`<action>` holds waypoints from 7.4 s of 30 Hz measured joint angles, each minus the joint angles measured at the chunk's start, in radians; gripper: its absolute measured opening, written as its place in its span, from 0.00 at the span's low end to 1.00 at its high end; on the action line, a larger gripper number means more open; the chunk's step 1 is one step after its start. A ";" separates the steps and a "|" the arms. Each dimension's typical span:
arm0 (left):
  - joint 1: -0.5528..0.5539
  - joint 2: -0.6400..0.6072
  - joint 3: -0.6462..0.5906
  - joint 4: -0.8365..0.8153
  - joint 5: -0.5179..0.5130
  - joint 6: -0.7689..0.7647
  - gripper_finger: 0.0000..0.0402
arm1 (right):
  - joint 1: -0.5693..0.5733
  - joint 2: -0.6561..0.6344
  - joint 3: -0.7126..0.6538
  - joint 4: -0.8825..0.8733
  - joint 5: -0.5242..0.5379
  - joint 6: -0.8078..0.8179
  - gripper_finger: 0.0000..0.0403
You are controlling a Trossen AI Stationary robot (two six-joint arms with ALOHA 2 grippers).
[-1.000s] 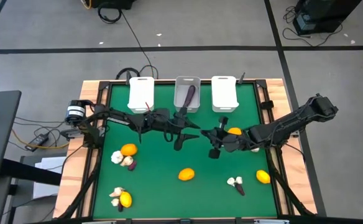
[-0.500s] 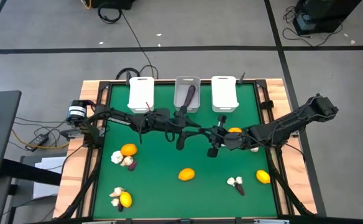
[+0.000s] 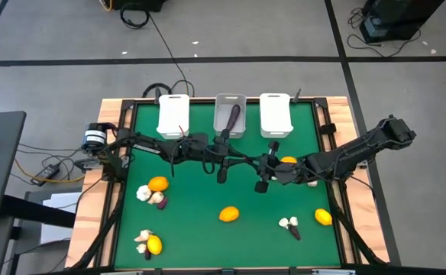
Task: Sort produce into baskets
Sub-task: Put the eggplant into the gray bin
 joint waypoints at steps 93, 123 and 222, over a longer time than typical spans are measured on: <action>0.227 -0.059 0.098 -0.310 -0.109 -0.137 0.54 | 0.588 0.389 0.165 -0.641 -0.760 1.448 0.40; 0.136 -0.058 0.098 -0.171 0.169 -0.051 0.54 | 0.330 0.083 0.167 -0.642 0.303 0.866 0.09; -0.123 -0.377 0.052 -1.608 -0.002 -0.348 0.46 | -0.083 0.084 0.148 -0.368 -0.089 0.298 0.36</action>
